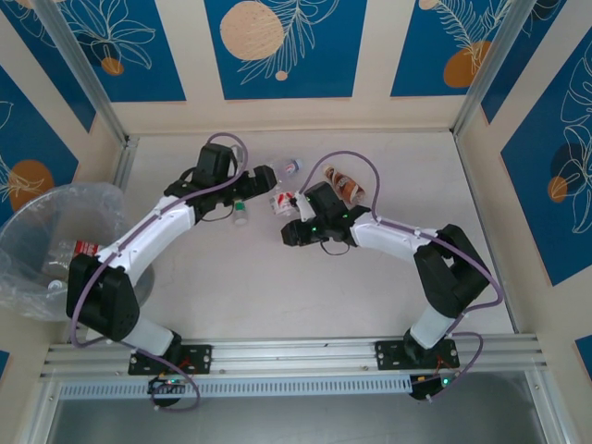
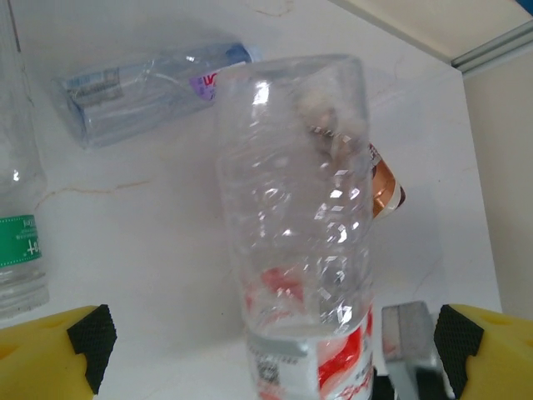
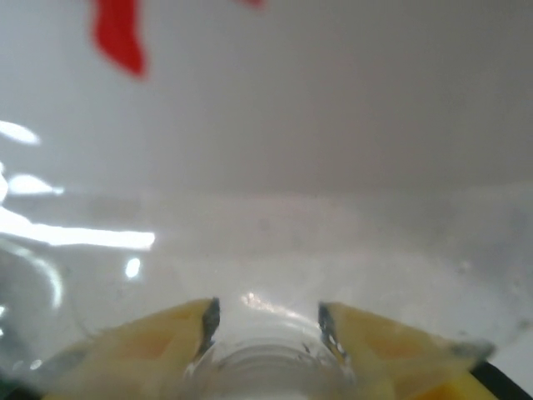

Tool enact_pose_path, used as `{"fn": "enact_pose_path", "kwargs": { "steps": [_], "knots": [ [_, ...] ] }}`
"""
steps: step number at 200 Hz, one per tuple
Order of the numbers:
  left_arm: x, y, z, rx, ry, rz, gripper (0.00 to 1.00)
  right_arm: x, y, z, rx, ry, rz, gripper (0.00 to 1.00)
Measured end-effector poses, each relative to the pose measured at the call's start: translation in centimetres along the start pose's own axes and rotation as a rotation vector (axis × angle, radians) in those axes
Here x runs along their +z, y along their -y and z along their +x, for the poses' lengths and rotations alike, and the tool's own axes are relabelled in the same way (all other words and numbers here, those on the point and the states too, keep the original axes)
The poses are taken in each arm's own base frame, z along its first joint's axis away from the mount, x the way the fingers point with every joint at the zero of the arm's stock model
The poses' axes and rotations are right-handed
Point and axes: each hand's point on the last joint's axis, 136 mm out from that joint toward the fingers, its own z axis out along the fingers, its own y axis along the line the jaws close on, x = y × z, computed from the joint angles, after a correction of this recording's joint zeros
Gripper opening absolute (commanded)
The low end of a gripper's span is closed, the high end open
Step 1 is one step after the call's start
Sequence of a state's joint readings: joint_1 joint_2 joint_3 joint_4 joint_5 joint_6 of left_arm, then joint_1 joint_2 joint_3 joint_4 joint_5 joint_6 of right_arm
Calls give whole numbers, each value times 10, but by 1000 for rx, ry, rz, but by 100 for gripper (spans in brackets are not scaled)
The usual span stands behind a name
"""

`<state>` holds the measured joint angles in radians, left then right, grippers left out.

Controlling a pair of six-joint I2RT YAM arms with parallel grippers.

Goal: Put the plastic bottles in the bin

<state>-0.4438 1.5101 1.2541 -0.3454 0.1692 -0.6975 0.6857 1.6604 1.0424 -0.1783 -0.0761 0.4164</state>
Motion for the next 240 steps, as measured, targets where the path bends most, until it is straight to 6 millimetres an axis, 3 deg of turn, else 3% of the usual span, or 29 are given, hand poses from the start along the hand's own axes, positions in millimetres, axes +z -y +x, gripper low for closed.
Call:
{"fn": "enact_pose_path", "kwargs": {
  "steps": [30, 57, 118, 144, 187, 240],
  "knots": [
    [7, 5, -13, 2, 13, -18, 99, 3, -10, 1, -57, 9, 14, 18],
    [21, -5, -11, -10, -10, -64, 98, 5, -17, 1, -102, 17, 17, 18],
    [34, -10, -6, -40, -36, -70, 75, 5, -28, -1, -154, 39, 10, 19],
    [35, -7, -5, -44, -39, -56, 72, 5, -30, 0, -157, 37, 6, 19],
    [35, -5, -8, -43, -31, -49, 66, 5, -31, -2, -153, 41, 4, 31],
    [35, -4, -9, -40, -24, -43, 65, 5, -35, -1, -151, 37, -10, 54]
  ]
}}
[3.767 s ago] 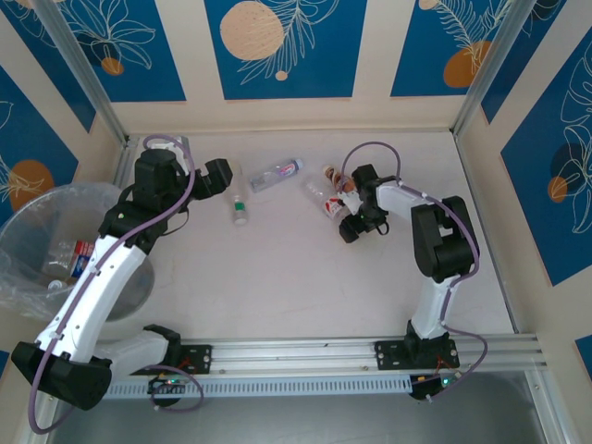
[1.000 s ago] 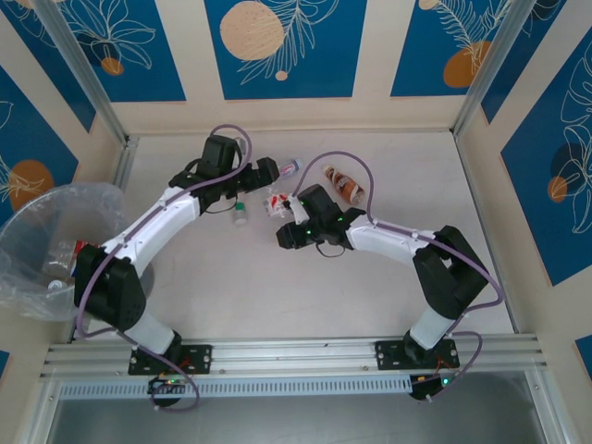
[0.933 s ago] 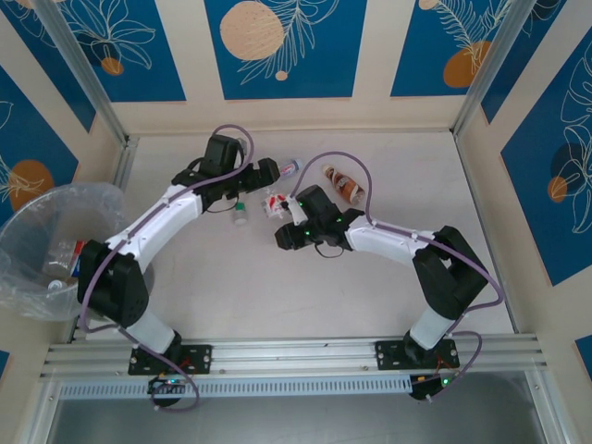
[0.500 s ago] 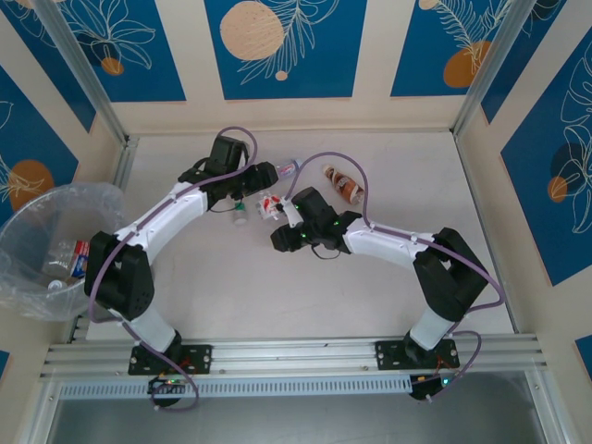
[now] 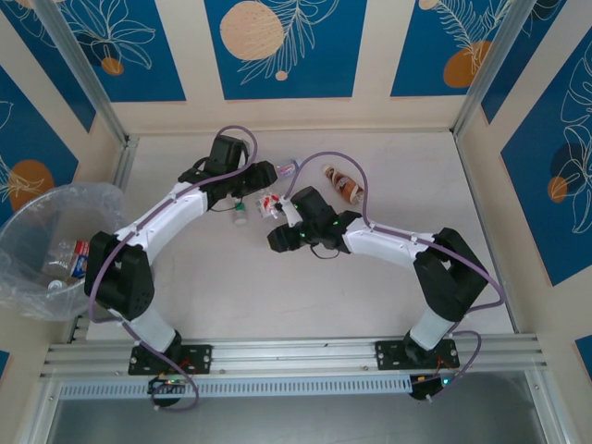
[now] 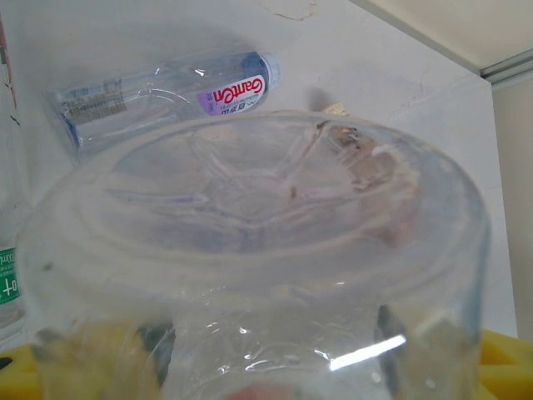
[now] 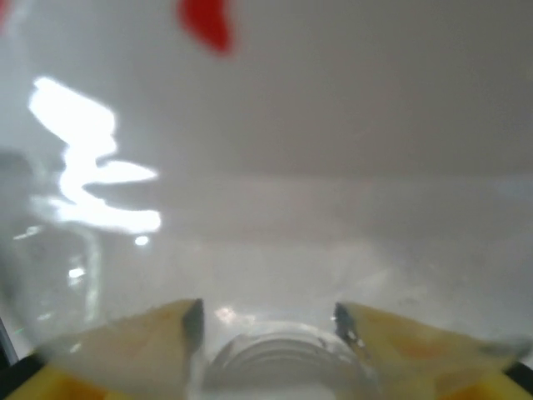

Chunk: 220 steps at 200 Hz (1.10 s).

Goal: Put the plastic bottles in the bin

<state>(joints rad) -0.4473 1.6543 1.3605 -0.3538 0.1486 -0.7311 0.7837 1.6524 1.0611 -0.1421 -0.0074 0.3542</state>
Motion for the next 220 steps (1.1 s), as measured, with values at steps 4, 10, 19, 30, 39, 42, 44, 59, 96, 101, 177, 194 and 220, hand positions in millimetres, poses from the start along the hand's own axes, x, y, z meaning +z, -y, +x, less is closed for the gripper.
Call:
{"fn": "enact_pose_path", "kwargs": {
  "steps": [4, 10, 19, 30, 39, 42, 44, 59, 96, 101, 177, 194, 220],
  "knots": [
    [0, 0, 0, 0, 1, 0, 65, 0, 0, 0, -3, 0, -1, 56],
    [0, 0, 0, 0, 1, 1, 65, 0, -1, 0, -6, -1, -3, 60],
    [0, 1, -1, 1, 2, 2, 65, -1, -2, 0, -7, 1, -5, 64],
    [-1, 1, -1, 1, 3, 2, 65, -4, -3, -2, -12, 6, -9, 68],
    [-1, 1, -1, 2, 4, 3, 65, -8, -4, -4, -17, 13, -13, 71],
    [-1, 1, -1, 4, 4, 3, 65, -9, -4, -5, -16, 15, -14, 72],
    [-1, 1, -1, 4, 4, 3, 65, -10, -4, -5, -19, 17, -15, 72],
    [-1, 1, -1, 5, 3, 3, 65, -18, -6, -8, -30, 25, -20, 77],
    [-2, 1, -1, 6, 5, 4, 64, -35, -3, -5, -60, 23, -22, 100],
    [-2, 2, -1, 7, 6, 4, 64, -37, -3, -3, -64, 18, -23, 99],
    [-41, 9, -22, 50, 114, -6, 64, -91, 12, 10, -112, 37, 3, 99],
    [-58, 9, -29, 70, 154, -18, 64, -110, 23, 2, -90, 129, 30, 99],
    [-84, 4, -37, 88, 199, -46, 64, -134, 62, -16, 45, 277, 130, 99]
  ]
}}
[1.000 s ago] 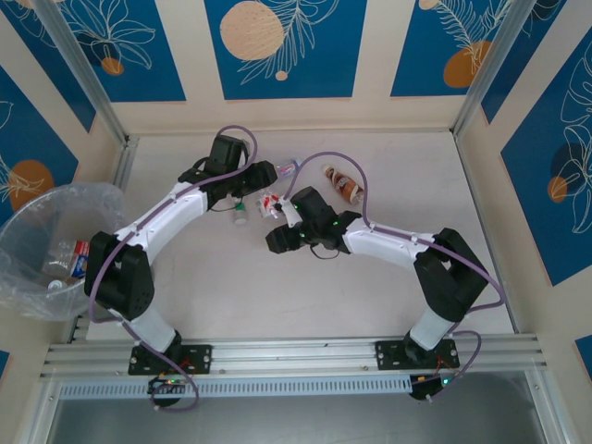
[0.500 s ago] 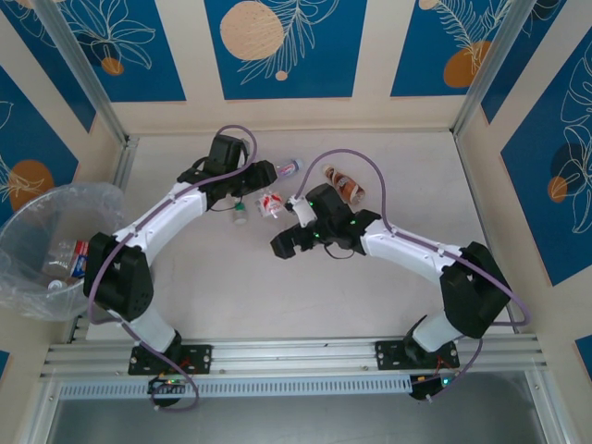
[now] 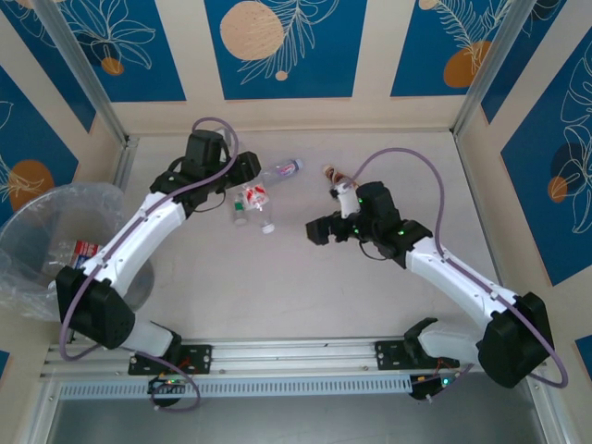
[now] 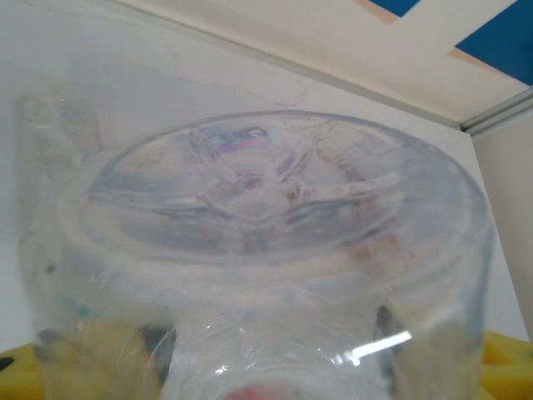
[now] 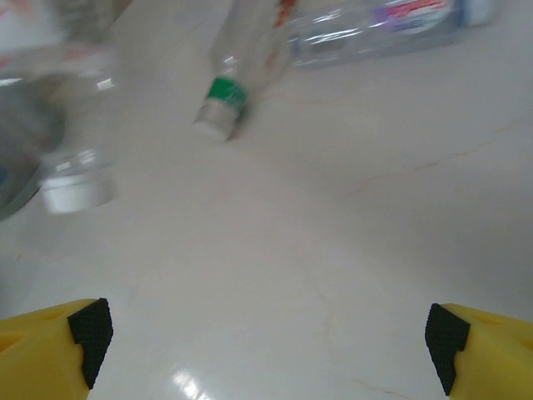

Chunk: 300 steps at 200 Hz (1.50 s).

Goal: Put the plastic bottles in the bin

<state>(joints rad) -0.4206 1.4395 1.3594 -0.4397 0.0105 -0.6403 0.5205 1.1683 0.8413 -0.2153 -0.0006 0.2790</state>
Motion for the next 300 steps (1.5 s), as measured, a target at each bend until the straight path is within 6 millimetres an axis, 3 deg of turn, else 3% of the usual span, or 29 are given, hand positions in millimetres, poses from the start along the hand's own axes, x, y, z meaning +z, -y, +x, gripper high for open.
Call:
{"fn": "enact_pose_path", "kwargs": {
  "steps": [29, 52, 122, 208, 259, 300],
  "knots": [
    [-24, -16, -13, 2, 51, -48, 64, -6, 56, -9, 198, 87, 199, 99],
    [-42, -30, -20, -5, 76, -88, 64, -7, 75, -3, 289, 109, 269, 99],
    [-104, -72, -45, -45, 155, -156, 64, -2, 88, -4, 398, 143, 313, 100],
    [-193, -84, -105, 31, 330, -270, 64, 0, 110, 0, 495, 157, 379, 99],
    [-250, -103, -140, 107, 455, -473, 64, -1, 112, -1, 498, 162, 381, 99],
    [-294, -131, -158, 155, 540, -720, 64, -2, 113, -5, 498, 180, 378, 99]
  ]
}}
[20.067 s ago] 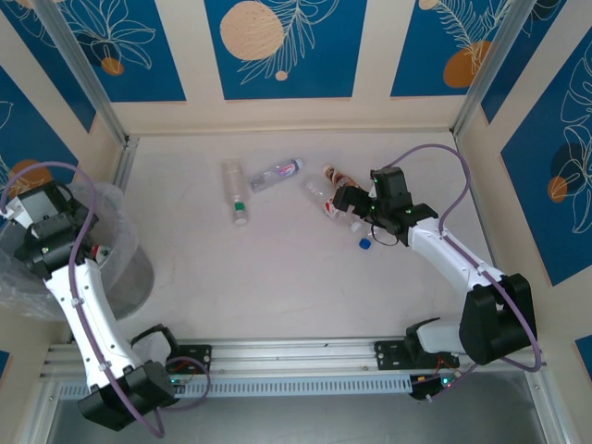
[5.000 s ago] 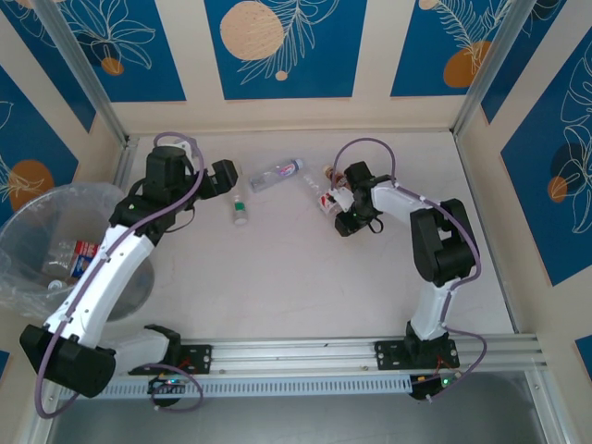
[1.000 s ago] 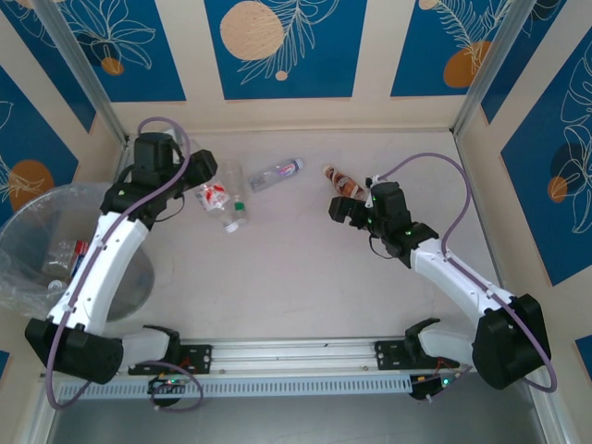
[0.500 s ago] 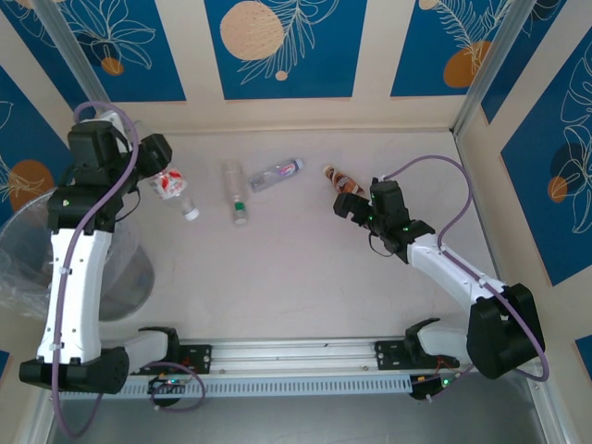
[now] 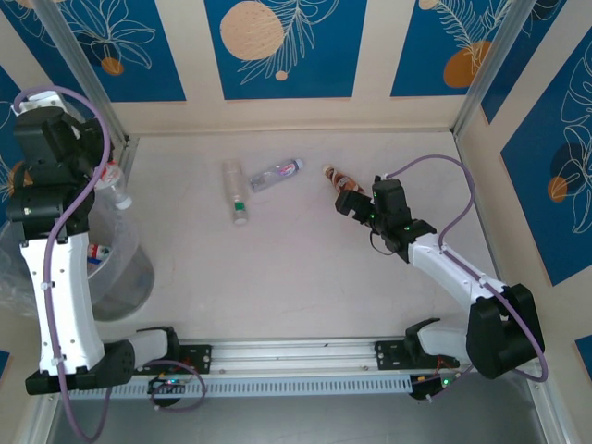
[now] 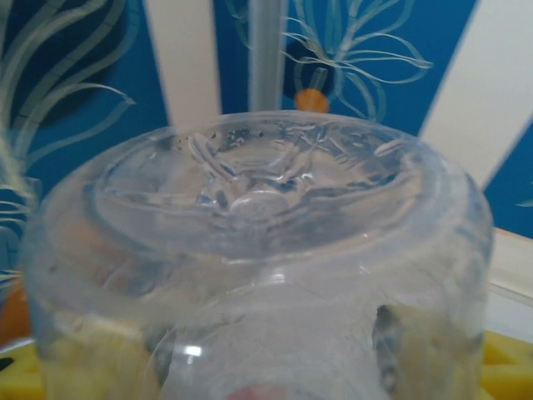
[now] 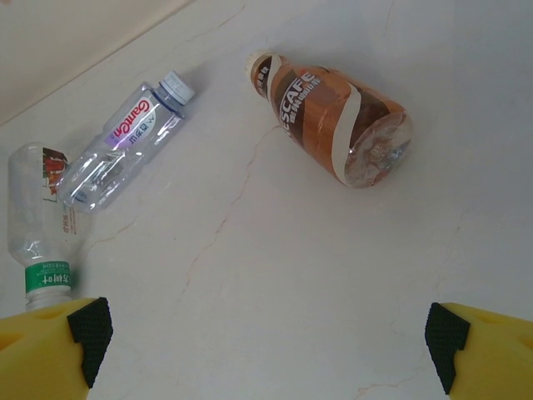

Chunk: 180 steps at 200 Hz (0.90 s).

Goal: Put the plastic bottles in the bin

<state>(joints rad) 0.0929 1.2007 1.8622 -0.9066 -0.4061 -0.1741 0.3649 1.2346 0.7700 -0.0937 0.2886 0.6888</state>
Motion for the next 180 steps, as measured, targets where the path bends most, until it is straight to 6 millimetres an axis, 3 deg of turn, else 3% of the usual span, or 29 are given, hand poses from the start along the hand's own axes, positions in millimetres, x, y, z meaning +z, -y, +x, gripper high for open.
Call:
{"fn": "enact_pose_path", "kwargs": {
  "steps": [56, 94, 139, 180],
  "knots": [
    [4, -60, -13, 185, 103, -346, 65, 6, 4, 1, 5, -8, 8, 99],
    [9, -107, 0, 216, 96, -553, 65, 7, 4, 2, 6, -16, 5, 99],
    [16, -161, 21, 123, 79, -686, 64, 8, 1, -2, 10, -14, -8, 100],
    [43, -174, 53, 62, 76, -616, 65, 9, 0, -6, 12, -11, -15, 99]
  ]
}}
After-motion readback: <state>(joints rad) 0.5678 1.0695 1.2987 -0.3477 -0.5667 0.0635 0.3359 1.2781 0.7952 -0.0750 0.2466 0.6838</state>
